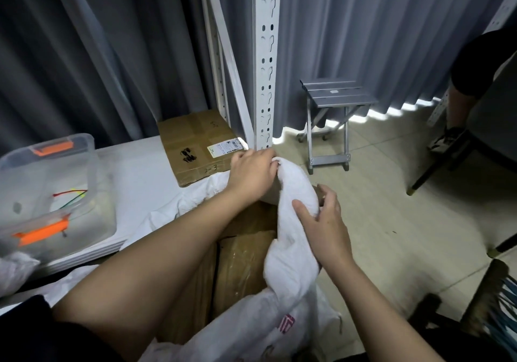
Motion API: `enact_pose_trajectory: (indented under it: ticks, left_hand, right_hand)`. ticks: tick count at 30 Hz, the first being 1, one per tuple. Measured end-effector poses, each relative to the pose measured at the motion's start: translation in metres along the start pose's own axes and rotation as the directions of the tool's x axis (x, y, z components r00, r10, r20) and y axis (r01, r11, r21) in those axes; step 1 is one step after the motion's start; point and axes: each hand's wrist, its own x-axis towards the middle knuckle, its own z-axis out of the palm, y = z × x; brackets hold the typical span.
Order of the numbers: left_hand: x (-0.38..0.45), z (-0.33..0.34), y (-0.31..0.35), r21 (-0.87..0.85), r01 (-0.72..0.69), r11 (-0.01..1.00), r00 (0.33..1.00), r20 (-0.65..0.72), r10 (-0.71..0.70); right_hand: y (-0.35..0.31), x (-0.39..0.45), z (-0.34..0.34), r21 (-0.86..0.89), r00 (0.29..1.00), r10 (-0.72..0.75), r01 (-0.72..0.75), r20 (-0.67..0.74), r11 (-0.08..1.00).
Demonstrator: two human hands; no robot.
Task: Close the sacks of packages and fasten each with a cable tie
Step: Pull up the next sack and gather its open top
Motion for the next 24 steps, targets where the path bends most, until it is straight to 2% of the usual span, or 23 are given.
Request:
enact_pose_trajectory:
  ticks: [2, 3, 5, 7, 8, 12, 16, 17, 21, 24]
  left_hand:
    - [0.002, -0.004, 0.005, -0.031, 0.017, 0.999, 0.997, 0.072, -0.014]
    - [0.001, -0.007, 0.007, -0.047, -0.039, 0.998, 0.996, 0.084, 0.043]
    - [-0.005, -0.016, 0.008, -0.086, -0.270, 0.959, 0.960, 0.054, 0.275]
    - [-0.014, -0.021, 0.007, -0.025, -0.524, 0.851, 0.851, 0.021, 0.525]
    - [-0.016, -0.020, 0.005, 0.031, -0.603, 0.797, 0.798, 0.025, 0.603]
    - [-0.011, -0.011, -0.001, 0.209, -0.667, 0.715, 0.725, -0.039, 0.687]
    - [-0.005, -0.012, 0.022, 0.229, -0.543, 0.808, 0.818, -0.071, 0.570]
    - [-0.006, -0.012, 0.029, 0.205, -0.494, 0.845, 0.847, -0.105, 0.521]
    - [-0.015, -0.015, 0.040, 0.040, -0.254, 0.966, 0.960, -0.110, 0.257]
    - [-0.026, -0.018, 0.042, -0.170, -0.024, 0.985, 0.995, -0.099, 0.007]
  right_hand:
    - [0.003, -0.012, 0.001, -0.063, 0.989, -0.142, 0.139, -0.051, 0.988]
    - [0.003, -0.014, 0.000, -0.055, 0.974, -0.211, 0.207, -0.080, 0.977]
    - [0.003, -0.014, -0.004, 0.042, 0.959, -0.253, 0.260, -0.128, 0.965]
    - [0.005, -0.014, -0.009, 0.137, 0.961, -0.234, 0.254, -0.145, 0.957]
    - [0.005, -0.014, -0.010, 0.196, 0.966, -0.219, 0.243, -0.138, 0.950]
    - [-0.001, -0.011, -0.015, 0.539, 0.997, -0.078, 0.079, -0.024, 0.839]
    - [-0.004, -0.011, -0.022, 0.755, 0.985, 0.058, -0.163, 0.164, 0.635]
    - [-0.005, -0.012, -0.023, 0.762, 0.981, 0.069, -0.185, 0.183, 0.621]
    - [-0.005, -0.027, -0.023, 0.605, 0.986, 0.133, -0.165, 0.099, 0.779]
    - [0.003, -0.047, -0.017, 0.515, 0.992, 0.124, -0.107, 0.000, 0.851]
